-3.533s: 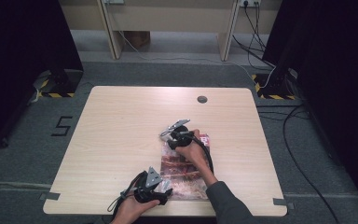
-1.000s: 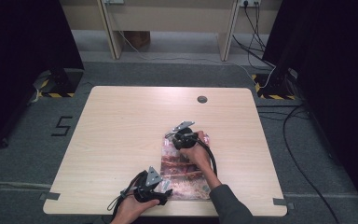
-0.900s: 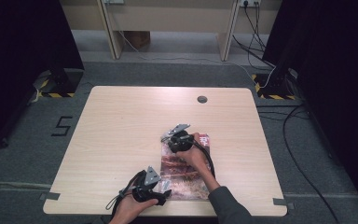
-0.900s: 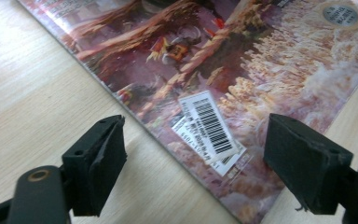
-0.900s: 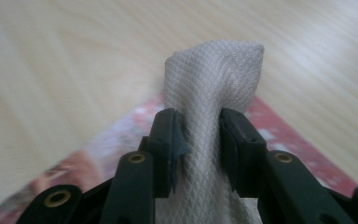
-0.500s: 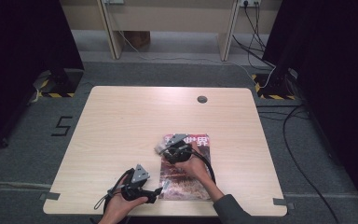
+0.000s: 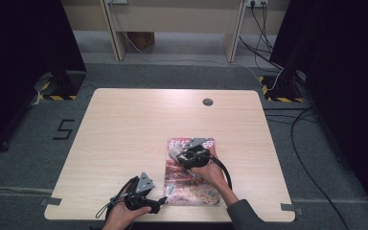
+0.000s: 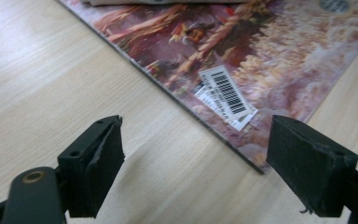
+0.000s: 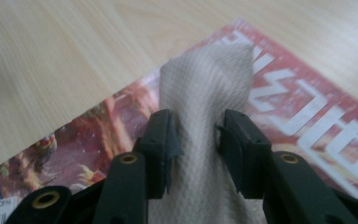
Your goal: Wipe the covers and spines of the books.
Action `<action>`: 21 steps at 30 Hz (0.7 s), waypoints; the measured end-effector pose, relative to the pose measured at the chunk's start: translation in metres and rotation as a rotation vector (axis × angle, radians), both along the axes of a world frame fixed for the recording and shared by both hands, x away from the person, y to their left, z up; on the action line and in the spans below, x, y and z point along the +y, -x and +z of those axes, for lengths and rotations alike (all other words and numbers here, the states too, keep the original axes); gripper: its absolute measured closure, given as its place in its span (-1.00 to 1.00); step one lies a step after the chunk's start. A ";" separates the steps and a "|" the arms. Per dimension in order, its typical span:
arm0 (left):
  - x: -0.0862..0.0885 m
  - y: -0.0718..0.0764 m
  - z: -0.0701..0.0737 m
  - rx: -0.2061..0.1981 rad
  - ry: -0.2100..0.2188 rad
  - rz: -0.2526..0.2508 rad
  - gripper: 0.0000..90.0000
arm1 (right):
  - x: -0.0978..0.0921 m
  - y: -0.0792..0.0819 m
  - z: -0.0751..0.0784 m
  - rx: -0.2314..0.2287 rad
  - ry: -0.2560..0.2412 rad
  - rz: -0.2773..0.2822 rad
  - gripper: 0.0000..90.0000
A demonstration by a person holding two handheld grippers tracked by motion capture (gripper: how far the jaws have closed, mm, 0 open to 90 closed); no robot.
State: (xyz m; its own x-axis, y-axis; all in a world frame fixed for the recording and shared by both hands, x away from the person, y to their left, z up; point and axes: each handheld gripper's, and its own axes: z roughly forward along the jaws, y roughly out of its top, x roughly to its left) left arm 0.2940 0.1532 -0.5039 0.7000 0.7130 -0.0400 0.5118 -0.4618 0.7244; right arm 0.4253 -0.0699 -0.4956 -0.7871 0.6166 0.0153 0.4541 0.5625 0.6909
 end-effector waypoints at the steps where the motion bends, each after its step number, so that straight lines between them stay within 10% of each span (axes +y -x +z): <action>1: 0.000 0.000 0.000 -0.002 0.002 0.002 -0.60 | 0.000 0.000 0.002 -0.013 -0.009 -0.005 0.44; 12: 0.000 0.000 0.001 -0.005 -0.002 0.000 -0.60 | 0.001 0.000 -0.001 -0.016 0.031 -0.009 0.56; 21: 0.000 0.000 0.001 -0.005 -0.002 0.000 -0.60 | 0.036 0.016 -0.003 -0.043 0.054 0.107 0.50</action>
State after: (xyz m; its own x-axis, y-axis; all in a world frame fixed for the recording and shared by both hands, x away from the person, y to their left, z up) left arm 0.2937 0.1535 -0.5033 0.7000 0.7133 -0.0357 0.5086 -0.4628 0.7260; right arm 0.4092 -0.0341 -0.4988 -0.8478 0.5279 -0.0505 0.3601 0.6429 0.6760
